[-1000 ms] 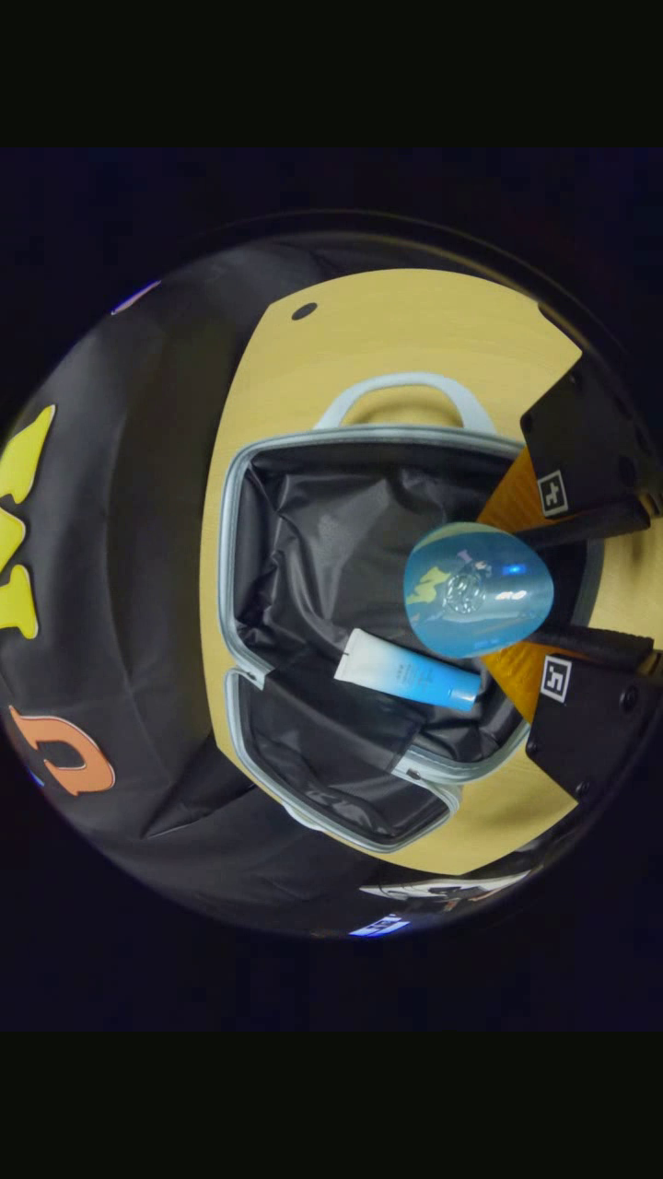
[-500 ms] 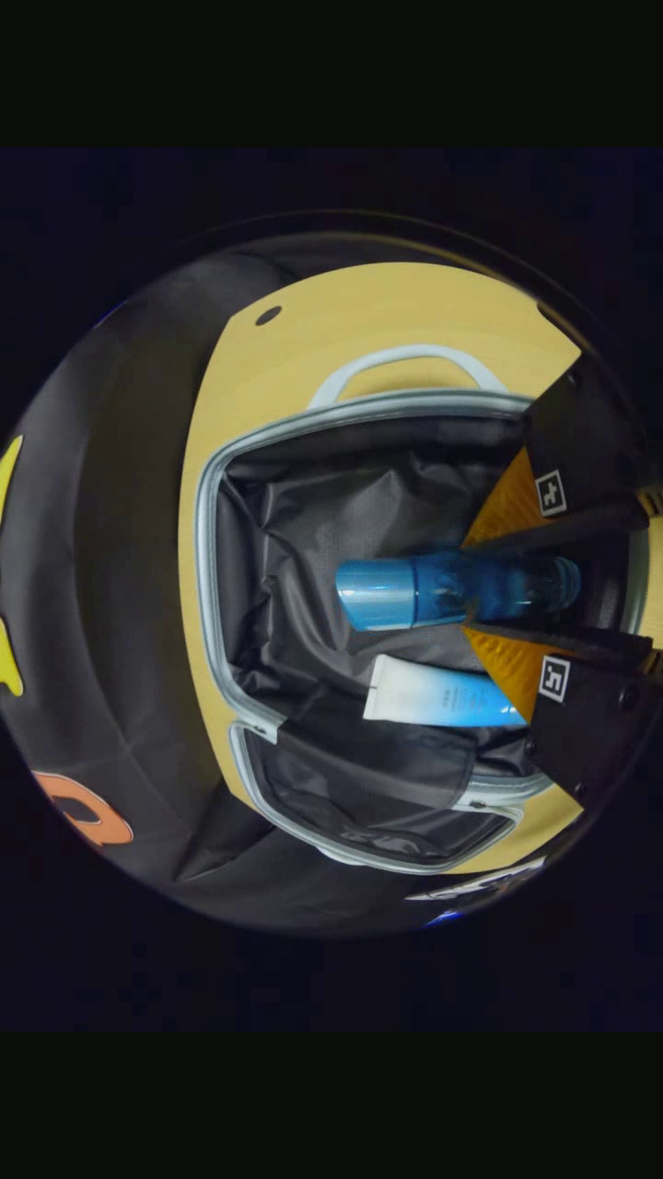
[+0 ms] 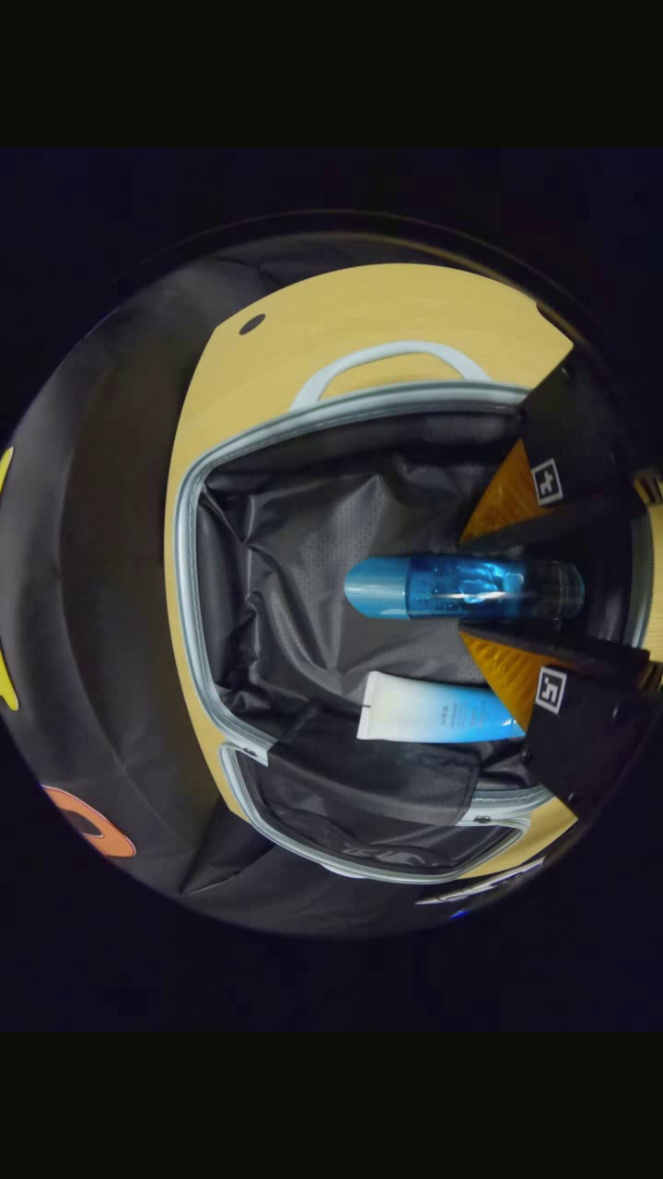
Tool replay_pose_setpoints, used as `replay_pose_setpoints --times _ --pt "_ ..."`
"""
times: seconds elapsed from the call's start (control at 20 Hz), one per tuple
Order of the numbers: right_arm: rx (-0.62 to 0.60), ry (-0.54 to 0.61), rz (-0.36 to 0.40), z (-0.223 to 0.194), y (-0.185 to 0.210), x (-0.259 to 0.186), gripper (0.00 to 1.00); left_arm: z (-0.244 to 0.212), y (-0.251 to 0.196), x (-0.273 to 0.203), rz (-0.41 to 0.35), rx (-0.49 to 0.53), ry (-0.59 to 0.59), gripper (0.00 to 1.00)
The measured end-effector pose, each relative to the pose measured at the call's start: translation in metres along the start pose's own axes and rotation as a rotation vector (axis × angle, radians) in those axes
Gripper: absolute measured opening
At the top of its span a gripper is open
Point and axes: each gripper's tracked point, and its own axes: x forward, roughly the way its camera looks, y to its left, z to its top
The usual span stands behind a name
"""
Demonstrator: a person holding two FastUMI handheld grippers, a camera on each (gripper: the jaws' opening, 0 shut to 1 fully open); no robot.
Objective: First open the suitcase, pack the skin care products into it, and then close the suitcase.
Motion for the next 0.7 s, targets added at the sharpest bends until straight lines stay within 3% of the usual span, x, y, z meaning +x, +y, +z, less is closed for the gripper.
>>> replay_pose_setpoints --times 0.05,0.1,0.2,0.25,0.3,0.5,0.55,0.65,0.7 --pt "0.002 -0.021 0.009 0.006 0.001 -0.004 0.49 -0.001 0.006 0.010 -0.003 -0.011 0.006 0.97" --pt "-0.002 -0.044 0.013 0.012 0.001 -0.015 0.60 -0.005 0.011 0.019 0.004 -0.030 0.018 0.97" --pt "-0.014 -0.111 0.038 0.024 0.003 -0.041 0.69 -0.021 0.018 0.041 0.021 -0.106 0.076 0.97" --pt "-0.008 -0.149 0.057 0.032 0.004 -0.057 0.67 -0.030 0.020 0.050 0.020 -0.146 0.105 0.98" --pt "-0.003 -0.181 0.082 0.037 0.006 -0.075 0.72 -0.037 0.021 0.060 0.016 -0.178 0.123 0.98" --pt "-0.029 -0.298 0.123 0.053 -0.009 -0.149 0.75 -0.071 0.039 0.095 0.019 -0.273 0.215 0.99" --pt "-0.035 -0.330 0.130 0.057 -0.015 -0.169 0.80 -0.080 0.040 0.101 0.005 -0.309 0.239 0.99" --pt "-0.044 -0.389 0.120 0.062 -0.032 -0.212 0.80 -0.100 0.038 0.117 -0.026 -0.389 0.293 0.98" --pt "-0.044 -0.413 0.119 0.063 -0.039 -0.234 0.75 -0.111 0.037 0.124 -0.027 -0.423 0.322 0.98"
